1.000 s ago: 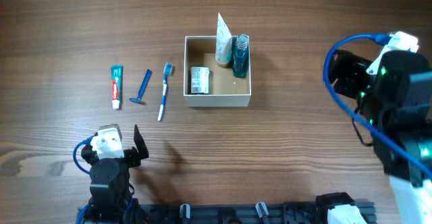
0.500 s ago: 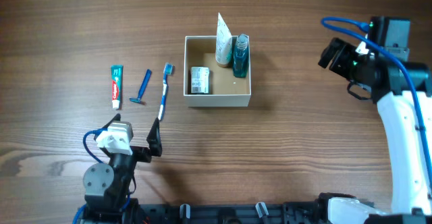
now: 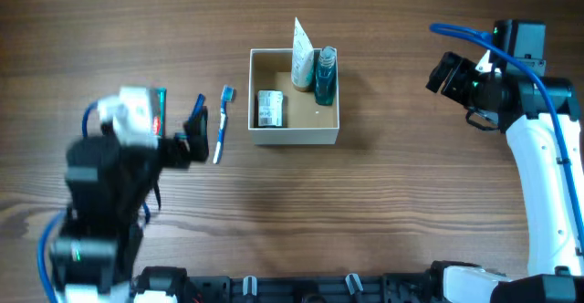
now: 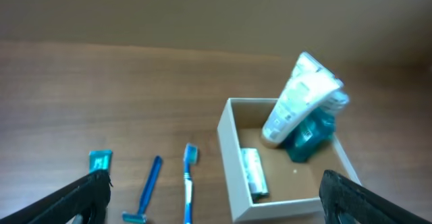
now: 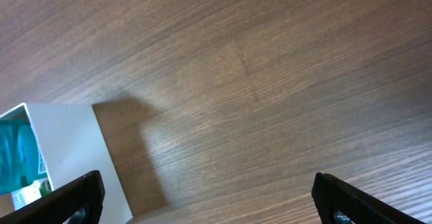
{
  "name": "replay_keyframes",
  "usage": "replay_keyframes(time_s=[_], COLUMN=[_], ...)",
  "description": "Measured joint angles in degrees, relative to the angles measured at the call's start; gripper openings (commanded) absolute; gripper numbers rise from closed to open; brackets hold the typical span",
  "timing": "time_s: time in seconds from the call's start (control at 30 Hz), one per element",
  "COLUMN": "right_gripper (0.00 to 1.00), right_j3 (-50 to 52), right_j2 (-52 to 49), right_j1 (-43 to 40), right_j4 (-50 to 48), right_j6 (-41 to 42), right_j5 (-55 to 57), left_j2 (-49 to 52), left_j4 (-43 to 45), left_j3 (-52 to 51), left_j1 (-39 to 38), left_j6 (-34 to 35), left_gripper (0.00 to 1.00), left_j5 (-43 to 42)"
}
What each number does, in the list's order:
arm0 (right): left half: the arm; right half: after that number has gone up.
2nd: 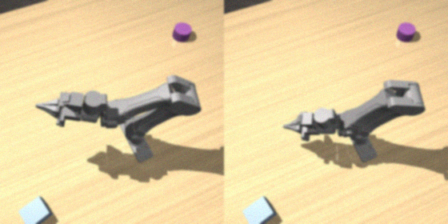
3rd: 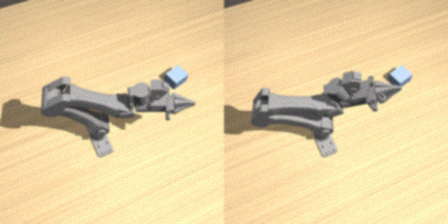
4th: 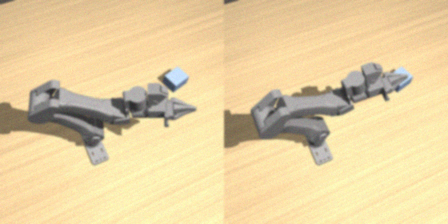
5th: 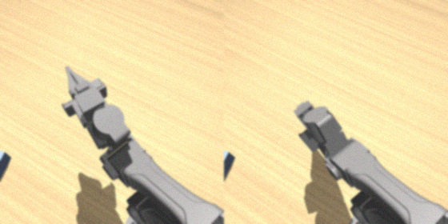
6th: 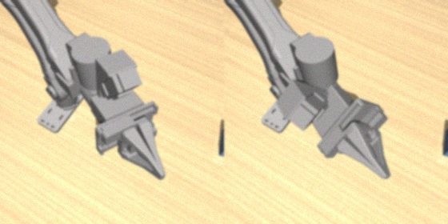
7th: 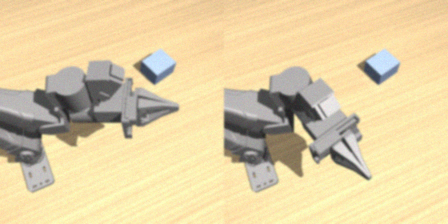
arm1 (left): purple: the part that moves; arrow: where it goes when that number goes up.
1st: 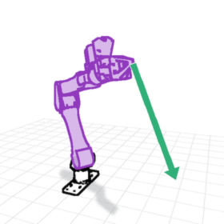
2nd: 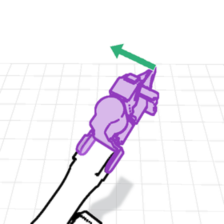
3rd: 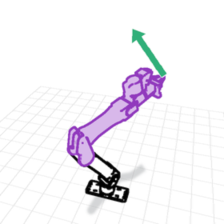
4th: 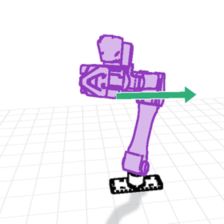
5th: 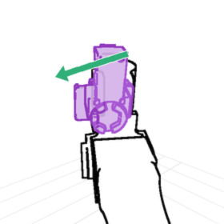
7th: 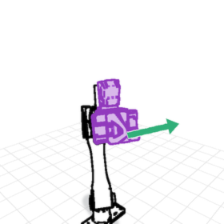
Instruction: Pack container
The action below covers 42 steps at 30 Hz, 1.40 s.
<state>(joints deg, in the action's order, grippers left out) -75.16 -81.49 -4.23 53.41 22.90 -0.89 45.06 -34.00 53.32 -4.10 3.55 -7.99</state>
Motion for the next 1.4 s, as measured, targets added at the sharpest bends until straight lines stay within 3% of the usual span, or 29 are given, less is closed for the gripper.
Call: replay_keyframes(time_s=[0.27,0.73,1.0,1.1,1.2,1.23,1.4], right_gripper=[1.00,1.00,1.00,1.00,1.00,1.00,1.00], right_j3=[0.00,0.00,0.00,0.00,0.00,0.00,0.00], right_j2=[0.00,0.00,0.00,0.00,0.00,0.00,0.00], right_j1=[0.00,0.00,0.00,0.00,0.00,0.00,0.00], right_j4=[0.11,0.13,0.15,0.13,0.13,0.15,0.13], right_j6=[0.00,0.00,0.00,0.00,0.00,0.00,0.00], right_j5=[-0.22,-0.20,-0.22,-0.20,-0.20,-0.20,-0.22], left_j2=[28.41,50.16,64.78,66.99,67.76,67.89,68.22], left_j4=[-16.22,-17.70,-13.66,-11.87,-10.47,-10.21,-8.92], left_j3=[21.55,22.67,22.69,22.69,22.69,22.69,22.71], left_j1=[6.25,14.71,15.19,15.19,15.19,15.19,15.19], left_j6=[-2.67,-3.21,-3.96,-4.20,-4.87,-5.07,-5.73], left_gripper=[1.00,0.99,1.00,0.90,0.65,0.61,0.61], left_j5=[-1.14,1.29,4.35,6.10,7.15,7.54,8.87])
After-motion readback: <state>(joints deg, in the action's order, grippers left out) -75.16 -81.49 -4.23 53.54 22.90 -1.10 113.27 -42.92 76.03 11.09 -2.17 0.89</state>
